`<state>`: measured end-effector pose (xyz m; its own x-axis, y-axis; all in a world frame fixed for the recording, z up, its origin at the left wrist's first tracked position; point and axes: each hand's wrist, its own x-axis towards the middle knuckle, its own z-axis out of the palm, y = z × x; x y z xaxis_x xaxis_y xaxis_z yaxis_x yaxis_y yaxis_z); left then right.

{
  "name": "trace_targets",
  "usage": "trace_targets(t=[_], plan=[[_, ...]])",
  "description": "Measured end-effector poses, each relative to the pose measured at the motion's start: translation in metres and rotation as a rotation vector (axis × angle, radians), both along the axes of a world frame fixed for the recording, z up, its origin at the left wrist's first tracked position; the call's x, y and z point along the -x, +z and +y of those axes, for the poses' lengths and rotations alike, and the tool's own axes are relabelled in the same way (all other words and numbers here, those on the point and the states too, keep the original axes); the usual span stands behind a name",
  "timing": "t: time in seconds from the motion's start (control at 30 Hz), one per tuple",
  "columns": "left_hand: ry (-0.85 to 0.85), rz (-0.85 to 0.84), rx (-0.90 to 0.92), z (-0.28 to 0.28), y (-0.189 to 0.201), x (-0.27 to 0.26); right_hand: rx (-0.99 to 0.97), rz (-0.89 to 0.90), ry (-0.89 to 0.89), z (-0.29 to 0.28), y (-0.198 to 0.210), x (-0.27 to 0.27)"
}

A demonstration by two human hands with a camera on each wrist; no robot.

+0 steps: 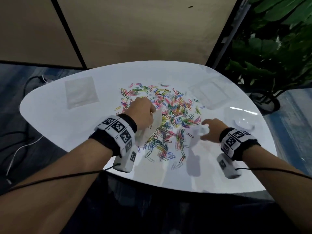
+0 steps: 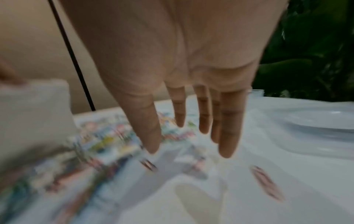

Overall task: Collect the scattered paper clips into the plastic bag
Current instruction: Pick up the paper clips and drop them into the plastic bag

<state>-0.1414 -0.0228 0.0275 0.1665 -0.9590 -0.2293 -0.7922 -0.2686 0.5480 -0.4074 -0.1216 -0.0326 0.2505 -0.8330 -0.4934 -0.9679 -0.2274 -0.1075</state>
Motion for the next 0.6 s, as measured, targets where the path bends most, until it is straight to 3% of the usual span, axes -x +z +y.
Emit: trace_targets(t=[0.07, 0.2, 0.4, 0.6], plan=[[-0.003, -0.011, -0.008, 0.000, 0.000, 0.000, -0.073, 0.103, -0.059, 0.004, -0.020, 0.026], [-0.027, -0.026, -0.030, 0.001, 0.000, -0.002, -0.056, -0.092, -0.094, 0.017, -0.033, 0.036], [-0.032, -0.029, -0.023, 0.002, -0.001, -0.008, -0.050, -0.320, -0.009, 0.036, -0.041, -0.019], [-0.040, -0.055, -0.031, 0.003, -0.003, -0.019, 0.081, -0.332, 0.150, 0.043, -0.051, -0.053]])
